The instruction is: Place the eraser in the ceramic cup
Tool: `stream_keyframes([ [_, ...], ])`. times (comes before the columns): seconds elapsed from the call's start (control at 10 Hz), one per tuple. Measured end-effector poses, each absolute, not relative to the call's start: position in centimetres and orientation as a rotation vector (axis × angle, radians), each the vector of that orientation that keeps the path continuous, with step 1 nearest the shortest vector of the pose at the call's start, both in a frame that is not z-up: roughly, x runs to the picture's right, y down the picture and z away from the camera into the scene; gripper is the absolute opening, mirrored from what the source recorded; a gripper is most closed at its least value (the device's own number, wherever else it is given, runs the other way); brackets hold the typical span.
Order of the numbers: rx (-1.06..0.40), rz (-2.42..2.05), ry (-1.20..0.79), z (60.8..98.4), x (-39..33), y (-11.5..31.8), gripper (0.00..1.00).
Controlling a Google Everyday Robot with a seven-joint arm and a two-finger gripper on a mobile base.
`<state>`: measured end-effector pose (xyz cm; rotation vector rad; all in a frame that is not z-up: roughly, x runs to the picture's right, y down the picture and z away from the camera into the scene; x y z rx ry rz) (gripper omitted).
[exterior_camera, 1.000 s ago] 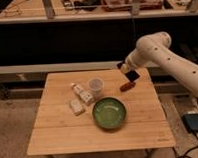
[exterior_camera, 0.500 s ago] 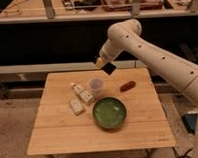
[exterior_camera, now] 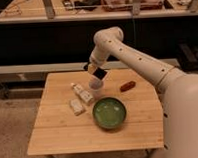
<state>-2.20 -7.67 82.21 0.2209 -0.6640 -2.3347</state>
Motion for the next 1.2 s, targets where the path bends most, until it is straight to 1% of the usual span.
stream_keyframes([
  [0.3, 0.163, -2.324, -0.706, 85.0, -1.3, -5.7, 0.0],
  [0.8, 0.128, -2.348, -0.73, 85.2, -0.5, -4.1, 0.0],
  [1.0, 0.105, -2.362, -0.746, 85.3, -0.3, -3.4, 0.16],
  [1.1, 0.101, -2.364, -0.756, 85.4, -0.3, -3.1, 0.26],
  [1.2, 0.103, -2.364, -0.767, 85.3, -0.5, -2.9, 0.38],
])
